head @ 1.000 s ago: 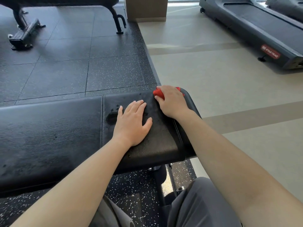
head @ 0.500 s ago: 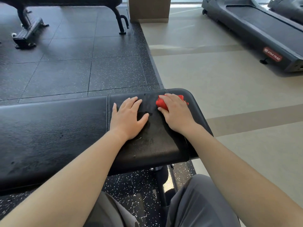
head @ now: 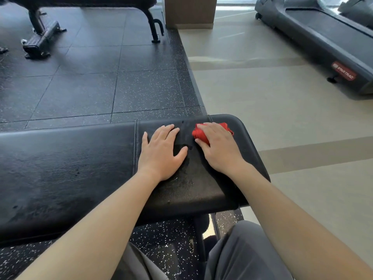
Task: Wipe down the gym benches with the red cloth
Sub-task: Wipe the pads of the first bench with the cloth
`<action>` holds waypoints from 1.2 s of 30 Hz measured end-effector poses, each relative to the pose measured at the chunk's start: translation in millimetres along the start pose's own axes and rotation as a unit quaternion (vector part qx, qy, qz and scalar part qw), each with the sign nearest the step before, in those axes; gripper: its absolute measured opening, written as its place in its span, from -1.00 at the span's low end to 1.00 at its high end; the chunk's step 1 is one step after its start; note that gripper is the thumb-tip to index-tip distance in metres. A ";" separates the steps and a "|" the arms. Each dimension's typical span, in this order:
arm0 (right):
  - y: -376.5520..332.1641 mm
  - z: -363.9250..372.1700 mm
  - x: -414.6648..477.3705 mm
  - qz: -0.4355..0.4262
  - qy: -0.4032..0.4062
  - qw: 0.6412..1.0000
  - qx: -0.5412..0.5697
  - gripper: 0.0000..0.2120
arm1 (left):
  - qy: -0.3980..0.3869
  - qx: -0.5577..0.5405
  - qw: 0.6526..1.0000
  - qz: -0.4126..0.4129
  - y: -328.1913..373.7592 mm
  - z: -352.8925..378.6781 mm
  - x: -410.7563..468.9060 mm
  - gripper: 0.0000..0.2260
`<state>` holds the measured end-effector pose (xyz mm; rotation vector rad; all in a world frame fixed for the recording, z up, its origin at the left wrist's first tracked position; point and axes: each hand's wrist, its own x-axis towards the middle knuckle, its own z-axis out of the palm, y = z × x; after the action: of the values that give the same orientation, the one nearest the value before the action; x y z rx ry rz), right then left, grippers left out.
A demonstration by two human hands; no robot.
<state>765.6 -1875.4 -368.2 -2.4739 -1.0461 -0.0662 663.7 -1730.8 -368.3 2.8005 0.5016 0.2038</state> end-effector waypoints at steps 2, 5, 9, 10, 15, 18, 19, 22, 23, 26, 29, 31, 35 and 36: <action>0.5 2.0 17.3 0.009 -0.004 1.000 0.001 -0.62 | 0.002 -0.001 1.000 -0.002 0.1 -0.4 0.6 -0.46; 0.3 6.2 42.7 0.025 -0.007 1.000 -0.009 -0.62 | 0.002 -0.002 1.000 -0.003 0.8 -0.8 0.3 -0.46; -0.2 7.4 55.3 0.039 -0.001 0.999 0.001 -0.62 | 0.002 0.001 1.000 -0.001 0.6 -0.9 -0.3 -0.46; -0.4 6.9 52.9 0.038 0.001 0.999 0.004 -0.61 | 0.002 0.002 1.000 -0.001 0.6 -0.9 -0.4 -0.46; -8.5 -4.4 5.5 -0.001 -0.003 1.000 0.015 -0.60 | 0.003 -0.003 1.000 0.001 -0.2 -0.7 -1.0 -0.46; -10.5 -9.6 -23.6 -0.011 -0.001 1.000 0.022 -0.58 | 0.003 -0.002 1.000 0.004 -1.1 0.2 -0.7 -0.46; -9.6 -9.3 -25.4 -0.012 -0.001 1.000 0.025 -0.58 | 0.004 -0.003 1.000 0.004 -1.3 0.4 -0.3 -0.46; -6.3 -5.4 -9.9 -0.003 0.000 0.999 0.033 -0.60 | 0.007 -0.005 1.000 0.002 -1.6 1.4 0.5 -0.47; -5.1 -3.4 0.2 0.002 0.001 1.000 0.030 -0.60 | 0.007 -0.005 1.000 0.002 -1.8 1.7 0.6 -0.47; -1.5 2.4 33.2 0.024 -0.003 0.999 0.027 -0.59 | 0.008 -0.002 1.000 0.002 -1.9 2.1 0.8 -0.47; -0.4 2.6 51.3 0.032 -0.013 0.999 0.025 -0.59 | 0.016 -0.005 1.000 0.005 -2.6 2.0 1.3 -0.47; -0.9 0.0 45.9 0.024 -0.020 0.999 0.023 -0.57 | 0.021 -0.011 1.000 0.003 -3.6 1.1 2.6 -0.48; -8.5 -9.5 6.9 0.010 -0.027 0.999 0.031 -0.55 | 0.005 -0.009 1.000 0.003 -2.0 0.1 2.8 -0.47; -12.3 -11.3 -4.9 0.006 -0.026 0.999 0.027 -0.55 | -0.008 -0.005 1.000 0.010 -2.7 -0.9 3.2 -0.47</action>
<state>755.0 -1876.0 -354.3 -2.4446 -1.0405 0.0301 665.7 -1727.0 -368.0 2.7968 0.4689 0.1866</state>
